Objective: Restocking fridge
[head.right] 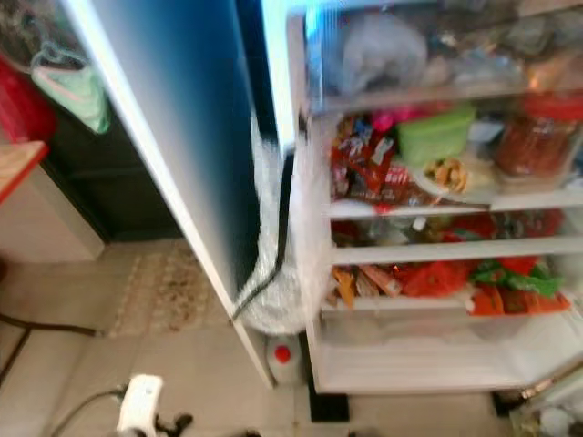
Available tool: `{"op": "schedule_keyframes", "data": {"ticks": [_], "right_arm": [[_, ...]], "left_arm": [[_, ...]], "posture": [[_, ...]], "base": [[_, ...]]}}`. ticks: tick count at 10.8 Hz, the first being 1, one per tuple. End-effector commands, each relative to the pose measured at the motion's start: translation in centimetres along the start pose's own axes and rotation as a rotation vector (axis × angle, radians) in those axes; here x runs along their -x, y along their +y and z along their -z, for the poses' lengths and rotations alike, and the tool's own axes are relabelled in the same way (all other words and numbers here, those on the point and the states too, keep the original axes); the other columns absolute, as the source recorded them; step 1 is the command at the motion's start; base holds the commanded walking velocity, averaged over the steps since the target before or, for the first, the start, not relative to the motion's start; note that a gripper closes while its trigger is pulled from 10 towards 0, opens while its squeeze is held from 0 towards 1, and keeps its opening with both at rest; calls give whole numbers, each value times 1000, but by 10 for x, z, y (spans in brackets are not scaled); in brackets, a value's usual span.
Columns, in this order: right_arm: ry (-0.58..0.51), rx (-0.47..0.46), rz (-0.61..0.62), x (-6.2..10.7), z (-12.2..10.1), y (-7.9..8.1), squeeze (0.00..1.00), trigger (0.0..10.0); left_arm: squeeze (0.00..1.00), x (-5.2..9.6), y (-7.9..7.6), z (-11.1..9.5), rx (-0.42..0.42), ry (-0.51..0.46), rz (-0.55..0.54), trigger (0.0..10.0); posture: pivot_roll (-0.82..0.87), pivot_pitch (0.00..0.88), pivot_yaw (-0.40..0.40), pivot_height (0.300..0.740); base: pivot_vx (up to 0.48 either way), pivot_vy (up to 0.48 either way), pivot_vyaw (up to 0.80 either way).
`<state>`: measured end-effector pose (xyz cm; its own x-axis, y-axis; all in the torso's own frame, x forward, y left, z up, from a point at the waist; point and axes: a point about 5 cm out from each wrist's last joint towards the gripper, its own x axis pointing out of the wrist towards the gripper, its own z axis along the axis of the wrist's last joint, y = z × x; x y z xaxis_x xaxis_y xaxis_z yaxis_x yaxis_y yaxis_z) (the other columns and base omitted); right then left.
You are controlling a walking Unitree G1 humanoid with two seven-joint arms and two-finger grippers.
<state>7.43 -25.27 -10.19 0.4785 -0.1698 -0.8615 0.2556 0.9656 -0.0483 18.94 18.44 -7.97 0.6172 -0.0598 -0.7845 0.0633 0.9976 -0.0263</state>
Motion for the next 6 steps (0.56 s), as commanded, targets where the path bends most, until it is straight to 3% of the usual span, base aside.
{"op": "schedule_keyframes", "data": {"ticks": [1, 6], "right_arm": [[-3, -12, -30, -2, -1, 8, 0, 10000], [1, 120, -72, -3, -7, 8, 0, 10000]], "left_arm": [[0, 1, 4, 0, -3, 8, -13, 10000], [0, 0, -2, 2, -6, 21, 0, 10000]], "posture": [[-182, 0, 136, 740], [-191, 0, 129, 740]], "base": [[0, 0, 0], [0, 0, 0]]}}
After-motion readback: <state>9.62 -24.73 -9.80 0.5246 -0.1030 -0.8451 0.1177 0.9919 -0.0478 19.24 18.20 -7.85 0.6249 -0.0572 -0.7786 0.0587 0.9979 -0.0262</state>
